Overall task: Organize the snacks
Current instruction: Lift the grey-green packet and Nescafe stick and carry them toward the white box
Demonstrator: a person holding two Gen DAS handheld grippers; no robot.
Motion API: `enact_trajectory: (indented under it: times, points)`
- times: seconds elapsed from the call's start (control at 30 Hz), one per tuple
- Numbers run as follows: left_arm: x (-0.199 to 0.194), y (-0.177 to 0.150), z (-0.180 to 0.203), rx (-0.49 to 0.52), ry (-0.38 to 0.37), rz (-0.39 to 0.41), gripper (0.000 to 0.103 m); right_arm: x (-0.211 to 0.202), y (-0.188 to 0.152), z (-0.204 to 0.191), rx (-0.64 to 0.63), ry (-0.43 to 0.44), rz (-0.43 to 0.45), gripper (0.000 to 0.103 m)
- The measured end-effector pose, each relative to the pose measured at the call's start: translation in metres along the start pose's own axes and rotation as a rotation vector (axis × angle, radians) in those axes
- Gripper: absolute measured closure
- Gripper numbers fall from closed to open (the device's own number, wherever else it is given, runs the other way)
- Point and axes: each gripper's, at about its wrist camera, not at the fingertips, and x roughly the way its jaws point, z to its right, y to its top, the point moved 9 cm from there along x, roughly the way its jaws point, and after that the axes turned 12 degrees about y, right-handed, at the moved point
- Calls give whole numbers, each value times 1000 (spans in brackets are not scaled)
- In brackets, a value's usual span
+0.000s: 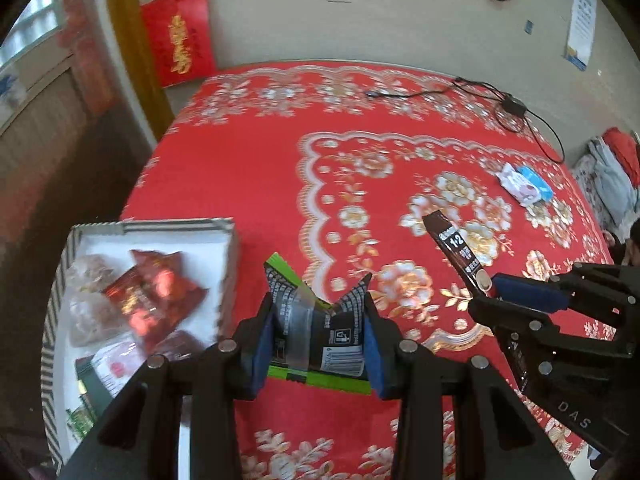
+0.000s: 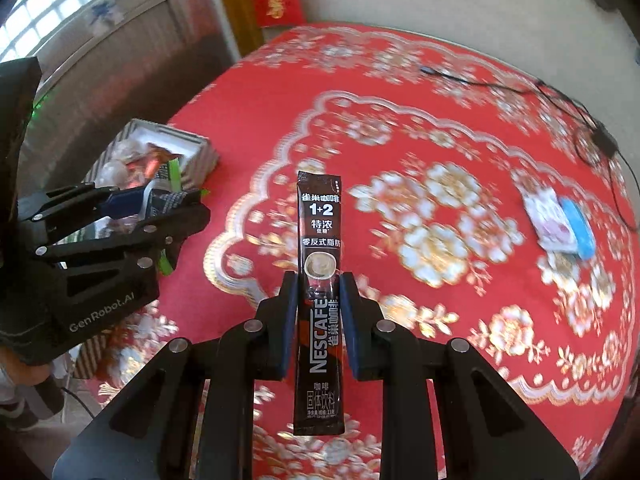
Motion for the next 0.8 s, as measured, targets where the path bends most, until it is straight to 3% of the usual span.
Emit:
enact_trajectory:
  times: [0.4,0.8]
  points:
    - [-10,-14,-74,-128,74,0,62,25,32,-81,-167,68,-32,83]
    - [-16,-50,-157,-269,163,-30,62,54,53,-162,-320,147,-77,83]
